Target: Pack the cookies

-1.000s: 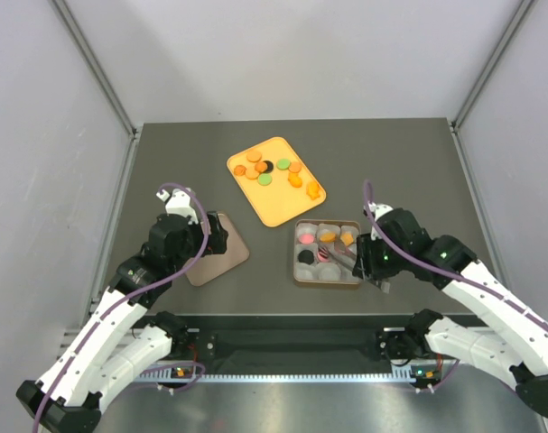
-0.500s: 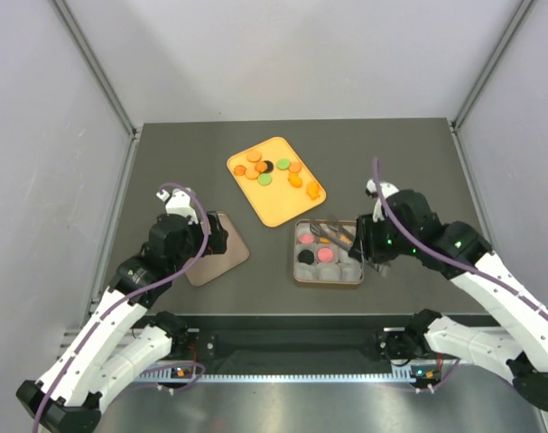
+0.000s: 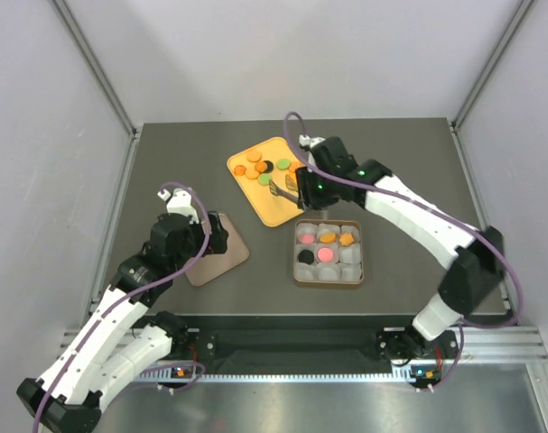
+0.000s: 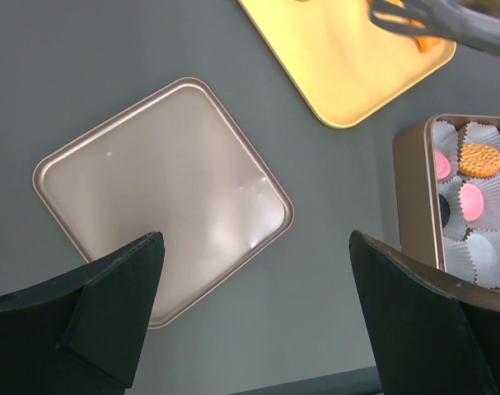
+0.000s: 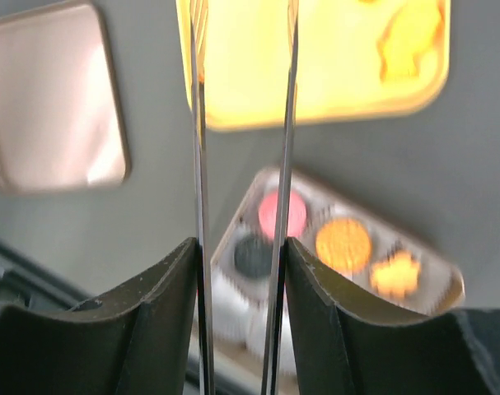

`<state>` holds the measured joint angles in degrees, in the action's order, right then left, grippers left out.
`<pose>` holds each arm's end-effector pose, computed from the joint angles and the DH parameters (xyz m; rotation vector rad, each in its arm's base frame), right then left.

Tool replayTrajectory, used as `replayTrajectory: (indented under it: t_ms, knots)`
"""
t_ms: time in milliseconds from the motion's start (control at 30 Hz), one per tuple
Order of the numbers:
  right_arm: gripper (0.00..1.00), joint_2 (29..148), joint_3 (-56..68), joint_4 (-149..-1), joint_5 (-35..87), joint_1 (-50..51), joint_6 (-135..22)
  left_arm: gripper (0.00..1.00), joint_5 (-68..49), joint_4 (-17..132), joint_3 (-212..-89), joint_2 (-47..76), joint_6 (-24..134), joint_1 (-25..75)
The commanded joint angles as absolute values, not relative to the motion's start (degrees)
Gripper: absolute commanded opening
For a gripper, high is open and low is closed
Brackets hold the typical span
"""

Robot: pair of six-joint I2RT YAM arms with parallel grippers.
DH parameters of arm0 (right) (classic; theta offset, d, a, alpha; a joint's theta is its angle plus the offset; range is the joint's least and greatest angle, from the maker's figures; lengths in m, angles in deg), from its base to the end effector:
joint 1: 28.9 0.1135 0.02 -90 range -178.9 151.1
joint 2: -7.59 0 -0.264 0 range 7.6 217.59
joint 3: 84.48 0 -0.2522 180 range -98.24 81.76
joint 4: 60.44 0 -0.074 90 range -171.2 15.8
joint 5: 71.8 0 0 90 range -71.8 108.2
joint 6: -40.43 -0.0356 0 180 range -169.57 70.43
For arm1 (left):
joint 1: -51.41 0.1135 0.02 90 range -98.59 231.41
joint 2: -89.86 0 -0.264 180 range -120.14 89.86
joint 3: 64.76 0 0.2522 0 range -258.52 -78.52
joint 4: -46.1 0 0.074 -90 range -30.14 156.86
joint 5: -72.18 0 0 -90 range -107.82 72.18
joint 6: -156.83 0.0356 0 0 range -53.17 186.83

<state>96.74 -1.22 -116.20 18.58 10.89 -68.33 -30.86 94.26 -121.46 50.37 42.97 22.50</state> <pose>0.2605 0.2172 0.3291 -0.4534 2.4254 0.4682 0.1355 -0.0657 0.3001 -0.0434 2.1108 -0.3146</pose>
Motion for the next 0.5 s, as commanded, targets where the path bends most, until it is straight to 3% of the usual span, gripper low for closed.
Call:
replayTrajectory:
  t_ms: [0, 233, 467]
  knots:
    - [0.44, 104.1, -10.8, -109.4, 17.3, 11.4, -66.3, 0.99, -32.1, 93.7, -121.4, 51.5, 42.8, 22.3]
    - [0.46, 119.6, -20.1, -108.6, 15.0, 11.5, -66.4, 0.99, -32.5, 93.7, -121.4, 51.4, 42.7, 22.3]
    - [0.47, 123.9, -23.3, -108.5, 13.6, 12.0, -66.4, 0.99, -32.2, 93.7, -121.5, 50.9, 42.8, 22.3]
